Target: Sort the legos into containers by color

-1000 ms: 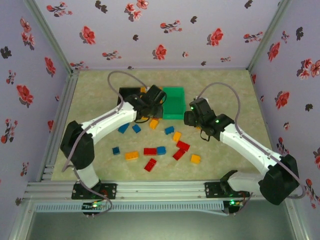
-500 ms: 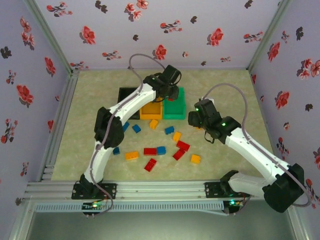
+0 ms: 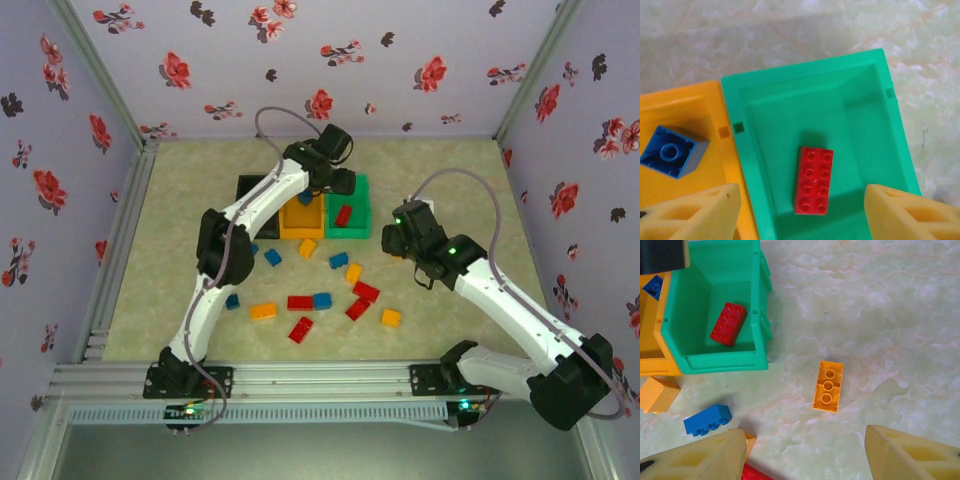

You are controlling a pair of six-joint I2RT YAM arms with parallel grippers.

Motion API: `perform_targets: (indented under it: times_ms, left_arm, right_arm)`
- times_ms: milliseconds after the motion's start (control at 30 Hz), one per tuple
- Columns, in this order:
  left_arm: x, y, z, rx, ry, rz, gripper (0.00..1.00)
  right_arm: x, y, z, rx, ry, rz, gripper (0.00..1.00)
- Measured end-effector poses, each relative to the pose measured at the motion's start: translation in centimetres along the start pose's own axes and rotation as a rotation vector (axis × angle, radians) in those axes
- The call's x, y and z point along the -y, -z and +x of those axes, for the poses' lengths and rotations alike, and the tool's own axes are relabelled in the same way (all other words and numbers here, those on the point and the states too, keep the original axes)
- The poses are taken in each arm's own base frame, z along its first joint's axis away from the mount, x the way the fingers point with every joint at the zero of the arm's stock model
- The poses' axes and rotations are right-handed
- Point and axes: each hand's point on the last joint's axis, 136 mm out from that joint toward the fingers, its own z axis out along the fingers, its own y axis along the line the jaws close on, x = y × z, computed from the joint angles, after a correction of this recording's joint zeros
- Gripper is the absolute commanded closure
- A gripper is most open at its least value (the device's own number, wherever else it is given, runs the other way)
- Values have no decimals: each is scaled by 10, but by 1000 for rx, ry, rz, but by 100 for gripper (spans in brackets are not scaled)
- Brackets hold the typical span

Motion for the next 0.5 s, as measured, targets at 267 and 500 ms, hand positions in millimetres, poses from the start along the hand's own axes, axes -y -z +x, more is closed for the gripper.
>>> perform_targets:
  times_ms: [267,500]
  left_arm:
    - [-9,76,5,82,4,27,33]
    - [-38,147,31,186,12,10,33]
  right_arm:
    - [6,-10,7,-29,-2,30,35]
    - [18,-26,22,-77,-12,73,34]
